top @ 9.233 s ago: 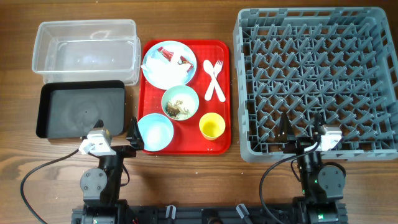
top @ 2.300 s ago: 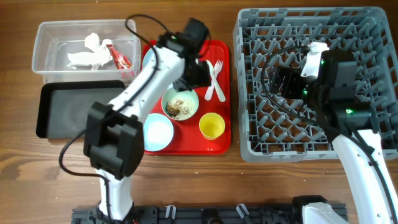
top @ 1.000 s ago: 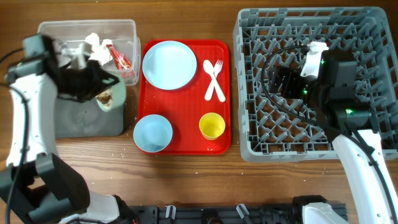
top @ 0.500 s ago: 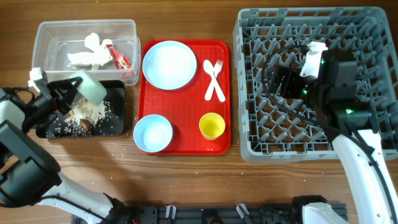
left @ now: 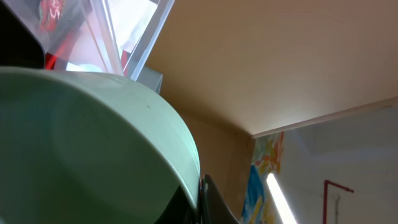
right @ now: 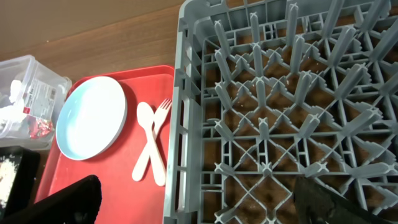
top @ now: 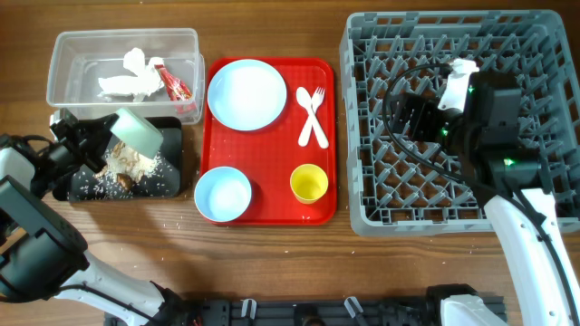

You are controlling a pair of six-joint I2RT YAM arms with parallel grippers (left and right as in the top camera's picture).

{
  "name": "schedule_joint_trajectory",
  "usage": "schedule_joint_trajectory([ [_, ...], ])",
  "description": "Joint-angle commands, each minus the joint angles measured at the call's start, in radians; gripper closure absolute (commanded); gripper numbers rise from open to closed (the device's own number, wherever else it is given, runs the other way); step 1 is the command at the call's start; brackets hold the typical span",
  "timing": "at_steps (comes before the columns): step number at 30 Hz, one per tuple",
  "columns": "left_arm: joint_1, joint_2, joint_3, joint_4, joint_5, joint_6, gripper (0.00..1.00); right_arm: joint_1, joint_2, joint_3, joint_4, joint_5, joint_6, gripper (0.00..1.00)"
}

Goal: Sort waste into correct bins and load items into the dishwasher rack
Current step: 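Tip the green bowl over the black tray with the left gripper, then set the green bowl back on the red tray with the left gripper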

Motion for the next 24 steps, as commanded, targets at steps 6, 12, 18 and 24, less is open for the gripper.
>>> schedule_joint_trajectory([
  [6, -0.26, -0.348, 0.018, -0.011, -0.495, -0.081, 0.96, 0.0, 0.008, 0.021, 0.04, -0.018, 0.025, 0.0],
  [12, -0.85, -0.432, 0.018, 0.134, -1.234, -0.209, 0.96, 0.0, 0.008, 0.021, 0.046, -0.018, 0.026, 0.0],
  [18, -1.242, -0.267, 0.018, 0.18, -1.735, -0.204, 0.96, 0.0, 0.008, 0.021, 0.036, -0.018, 0.028, 0.0],
  [24, -1.324, -0.175, 0.018, 0.196, -1.735, -0.206, 0.75, 0.0, 0.008, 0.021, 0.019, -0.018, 0.028, 0.0],
])
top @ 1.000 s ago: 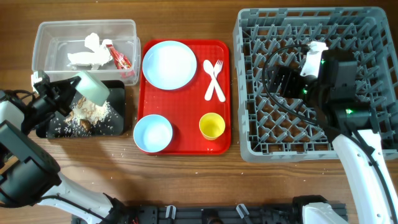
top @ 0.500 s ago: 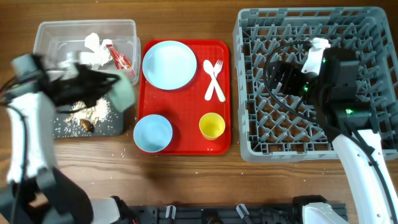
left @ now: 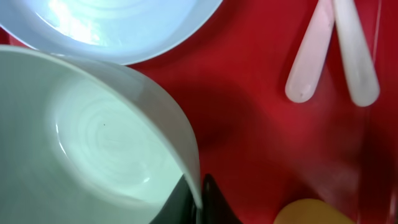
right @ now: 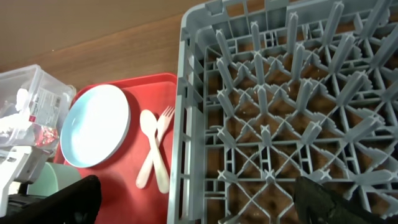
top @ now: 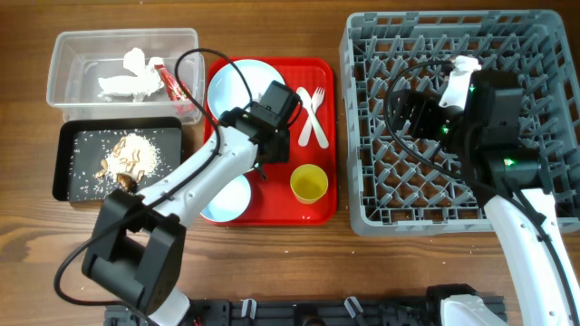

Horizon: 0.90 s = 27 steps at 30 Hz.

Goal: Sort waste into correct bins and load items into the dishwasher rack
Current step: 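Set the green bowl back on the red tray with the left gripper, then grasp the yellow cup with the left gripper and pass it to the right gripper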

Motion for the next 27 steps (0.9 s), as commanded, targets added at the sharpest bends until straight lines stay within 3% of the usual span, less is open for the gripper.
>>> schedule_joint_trajectory([
  [1, -0.022, 0.011, 0.008, 0.009, -0.042, -0.006, 0.65, 0.0, 0.008, 0.021, -0.003, -0.018, 0.01, 0.0],
  [3, -0.022, 0.01, 0.018, 0.016, -0.03, -0.005, 0.46, 0.0, 0.008, 0.021, -0.008, -0.018, 0.01, 0.0],
  [7, -0.022, -0.013, 0.122, -0.023, 0.072, 0.007, 0.36, 0.0, 0.008, 0.021, -0.008, -0.018, 0.01, 0.0],
  [9, -0.022, -0.024, 0.159, -0.049, 0.328, 0.116, 0.32, 0.0, 0.008, 0.021, -0.011, -0.018, 0.01, 0.0],
  [10, -0.022, -0.024, 0.159, -0.066, 0.371, 0.116, 0.32, 0.0, 0.008, 0.021, -0.008, -0.017, 0.01, 0.0],
  [14, -0.023, -0.014, 0.131, -0.171, 0.357, 0.111, 0.35, 0.0, 0.008, 0.021, -0.006, -0.018, 0.01, 0.0],
  [17, -0.025, -0.014, 0.08, -0.17, 0.359, 0.107, 0.45, 0.0, 0.008, 0.021, -0.005, -0.018, 0.01, 0.0],
  [20, -0.027, -0.014, 0.046, -0.145, 0.361, 0.104, 0.48, 0.0, 0.008, 0.021, -0.003, -0.018, 0.011, 0.0],
  [25, -0.027, -0.014, -0.002, -0.086, 0.361, 0.099, 0.65, 0.0, 0.008, 0.021, -0.004, -0.018, 0.011, 0.0],
  [27, -0.029, -0.014, -0.023, -0.066, 0.362, 0.069, 0.66, 0.0, 0.008, 0.021, -0.005, -0.018, 0.012, 0.0],
])
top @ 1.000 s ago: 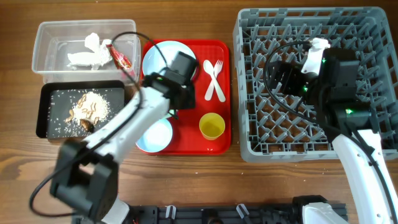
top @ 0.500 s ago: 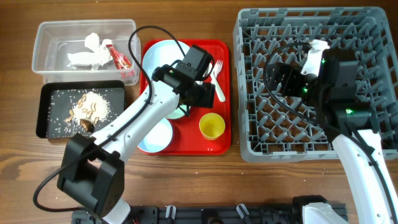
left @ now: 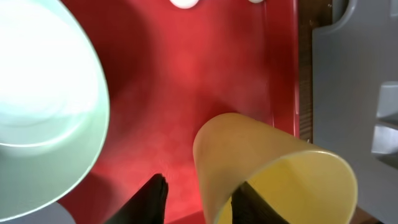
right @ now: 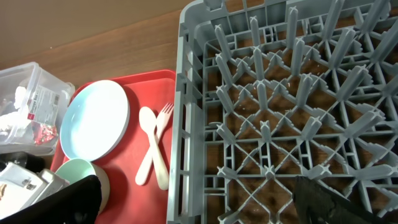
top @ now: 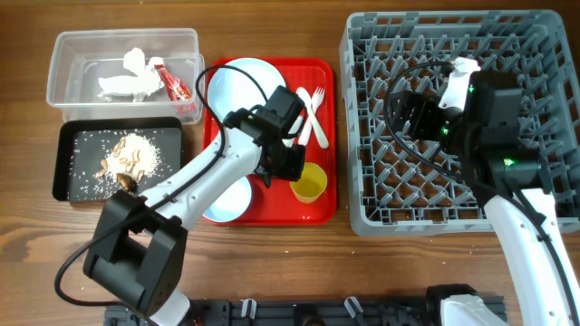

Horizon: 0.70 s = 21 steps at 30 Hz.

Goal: Sort waste into correct bins and load items into the dishwasher rack
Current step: 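Grasp the yellow cup with the left gripper and pass it to the right gripper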

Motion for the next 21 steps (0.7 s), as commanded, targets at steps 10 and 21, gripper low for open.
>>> schedule_joint_trajectory([
  [10, 0.066, -0.019, 0.021, 0.053, 0.254, -0.051, 0.96, 0.0, 0.008, 0.021, 0.017, -0.145, 0.024, 0.0],
  [21, 0.468, -0.034, 0.029, 0.329, 1.201, -0.043, 0.96, 0.0, 0.112, 0.021, 0.273, -0.874, -0.082, 0.0],
])
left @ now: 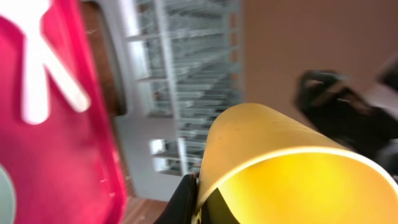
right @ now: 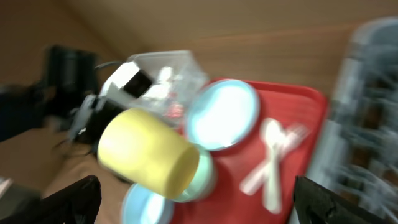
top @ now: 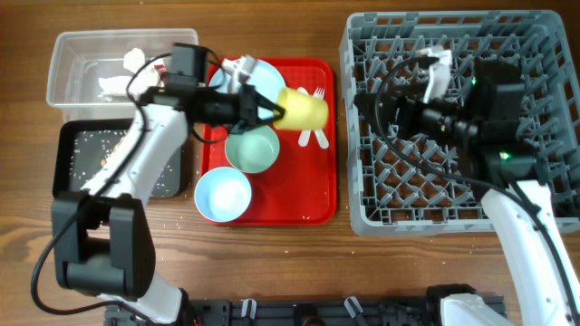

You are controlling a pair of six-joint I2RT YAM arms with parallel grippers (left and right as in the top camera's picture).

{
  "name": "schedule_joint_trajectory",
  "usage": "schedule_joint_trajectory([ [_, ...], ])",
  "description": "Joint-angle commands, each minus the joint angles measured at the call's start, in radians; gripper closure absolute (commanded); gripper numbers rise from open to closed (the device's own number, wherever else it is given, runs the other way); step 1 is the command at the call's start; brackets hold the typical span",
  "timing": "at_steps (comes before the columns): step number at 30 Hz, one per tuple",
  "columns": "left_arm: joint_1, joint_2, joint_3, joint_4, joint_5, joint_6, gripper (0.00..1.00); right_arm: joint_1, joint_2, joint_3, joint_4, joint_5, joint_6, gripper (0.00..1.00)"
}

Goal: Sort waste into correct bins and load items into the dishwasher rack
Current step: 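Grasp the yellow cup with the left gripper and pass it to the right gripper, then lower the yellow cup into the rack with the right gripper and release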

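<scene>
My left gripper (top: 272, 113) is shut on the rim of a yellow cup (top: 304, 109), which hangs on its side above the red tray (top: 308, 195). In the left wrist view the cup (left: 280, 162) fills the lower right, with one finger (left: 185, 199) pressed against its rim. A green bowl (top: 252, 149) and a blue bowl (top: 223, 195) stand on the tray. The blue plate (top: 258, 71) is partly covered by my arm. The white fork and spoon (top: 313, 138) peek out under the cup. My right gripper (top: 367, 100) is open over the left part of the grey rack (top: 544, 208), facing the cup (right: 149, 152).
A clear bin (top: 72, 54) with wrappers and paper sits at the back left. In front of it lies a black tray (top: 72, 154) with food scraps. The rack's upright prongs cover its whole floor. The right wrist view is blurred.
My left gripper, then open around the yellow cup's rim on the tray, is now shut on it and holds it raised and tipped sideways. My right gripper has turned toward the tray.
My left gripper first held the green bowl tipped over the black scrap tray. Then it held the bowl above the red tray. Then the bowl stood on the tray and the gripper was open at the yellow cup. Now the cup is held off the tray.
</scene>
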Motion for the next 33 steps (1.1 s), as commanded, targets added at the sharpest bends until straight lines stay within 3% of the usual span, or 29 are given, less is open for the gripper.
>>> schedule_joint_trajectory([
  [1, 0.055, -0.028, 0.016, 0.033, 0.283, 0.003, 0.96, 0.0, 0.095, 0.021, 0.11, -0.375, -0.033, 0.0],
  [4, 0.061, -0.028, 0.016, 0.032, 0.285, 0.002, 0.96, 0.003, 0.208, 0.021, 0.278, -0.607, -0.011, 0.0],
  [12, 0.019, -0.028, 0.016, 0.032, 0.299, 0.002, 0.96, 0.116, 0.343, 0.021, 0.444, -0.558, 0.102, 0.0],
  [16, 0.018, -0.028, 0.016, 0.04, 0.298, 0.003, 0.96, 0.169, 0.343, 0.021, 0.444, -0.525, 0.103, 0.19],
  [22, 0.018, -0.028, 0.016, 0.051, 0.298, 0.003, 0.96, 0.176, 0.343, 0.021, 0.444, -0.493, 0.128, 0.31],
  [23, 0.018, -0.028, 0.016, 0.051, 0.298, 0.003, 0.96, 0.176, 0.343, 0.021, 0.444, -0.483, 0.13, 0.36],
  [24, 0.018, -0.028, 0.016, 0.051, 0.298, 0.003, 0.88, 0.176, 0.343, 0.021, 0.45, -0.467, 0.149, 0.41],
  [25, 0.018, -0.028, 0.016, 0.051, 0.297, 0.003, 0.7, 0.174, 0.343, 0.021, 0.453, -0.453, 0.169, 0.42],
  [27, 0.018, -0.028, 0.016, 0.05, 0.276, 0.003, 0.54, 0.153, 0.338, 0.021, 0.449, -0.45, 0.188, 0.54],
  [30, 0.018, -0.028, 0.016, 0.05, 0.072, 0.003, 0.46, 0.083, 0.3, 0.021, 0.363, -0.425, 0.198, 0.55],
  [33, 0.018, -0.028, 0.016, 0.05, -0.113, 0.002, 0.41, 0.04, 0.237, 0.021, 0.129, -0.242, 0.098, 0.53],
])
